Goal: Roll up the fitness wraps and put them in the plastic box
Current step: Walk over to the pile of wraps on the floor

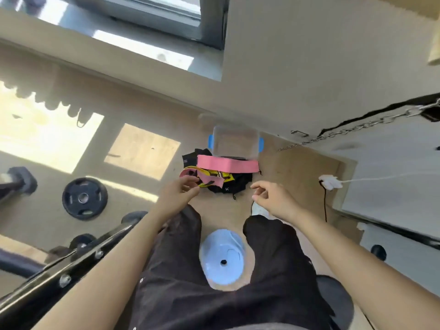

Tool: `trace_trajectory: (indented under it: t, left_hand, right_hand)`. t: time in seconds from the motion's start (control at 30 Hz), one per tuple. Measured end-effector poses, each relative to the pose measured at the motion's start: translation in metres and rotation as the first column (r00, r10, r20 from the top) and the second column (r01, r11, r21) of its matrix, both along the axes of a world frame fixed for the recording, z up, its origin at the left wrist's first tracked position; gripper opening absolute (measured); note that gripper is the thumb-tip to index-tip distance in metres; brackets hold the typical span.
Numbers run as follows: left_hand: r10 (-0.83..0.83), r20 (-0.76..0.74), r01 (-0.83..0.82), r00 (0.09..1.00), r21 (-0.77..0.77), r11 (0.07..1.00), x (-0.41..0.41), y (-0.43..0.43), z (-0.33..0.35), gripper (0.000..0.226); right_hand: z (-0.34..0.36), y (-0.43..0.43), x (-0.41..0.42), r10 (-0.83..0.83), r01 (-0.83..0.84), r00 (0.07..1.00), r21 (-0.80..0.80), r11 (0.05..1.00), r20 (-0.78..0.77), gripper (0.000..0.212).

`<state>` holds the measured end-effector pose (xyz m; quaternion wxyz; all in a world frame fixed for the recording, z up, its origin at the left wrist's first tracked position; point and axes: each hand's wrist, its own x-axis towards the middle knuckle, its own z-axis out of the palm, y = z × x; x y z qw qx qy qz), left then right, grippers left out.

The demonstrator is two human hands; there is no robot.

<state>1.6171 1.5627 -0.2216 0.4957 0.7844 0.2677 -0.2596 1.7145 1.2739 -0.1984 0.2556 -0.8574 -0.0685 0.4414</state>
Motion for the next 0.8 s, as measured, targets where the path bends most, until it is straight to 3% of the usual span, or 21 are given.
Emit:
trace_trajectory:
  t: [0.23, 0.53, 0.63, 0.8]
  left_hand:
    - [-0.102, -0.139, 0.099, 0.985, -0.027, 0.995, 0.03, 0.067, -0.182, 0.022]
    - [0.008, -0.152, 0.002, 0.988, 0.066, 0.998, 0.038, 0.067, -0.41, 0.016]
    - [-0.05, -0.099, 0.068, 0.994, 0.19, 0.979, 0.031, 0.056, -0.467, 0.028]
    - [-0.15, -0.073, 0.165, 0.986, 0.302, 0.939, 0.023, 0.059, -0.516, 0.021]
  right_hand:
    - [-0.164, 0.093, 0.031, 0.091, -0.094, 0.995, -0.068, 0.993, -0.044, 0.029]
    - [-0.432, 0.159, 0.049, 0.205, -0.206, 0.977, -0.021, 0.978, -0.051, 0.035]
    - [-0.489, 0.167, 0.048, 0.268, -0.268, 0.963, 0.013, 0.963, -0.027, 0.038]
    - [-0.533, 0.192, 0.062, 0.4, -0.412, 0.91, 0.156, 0.898, 0.107, 0.028]
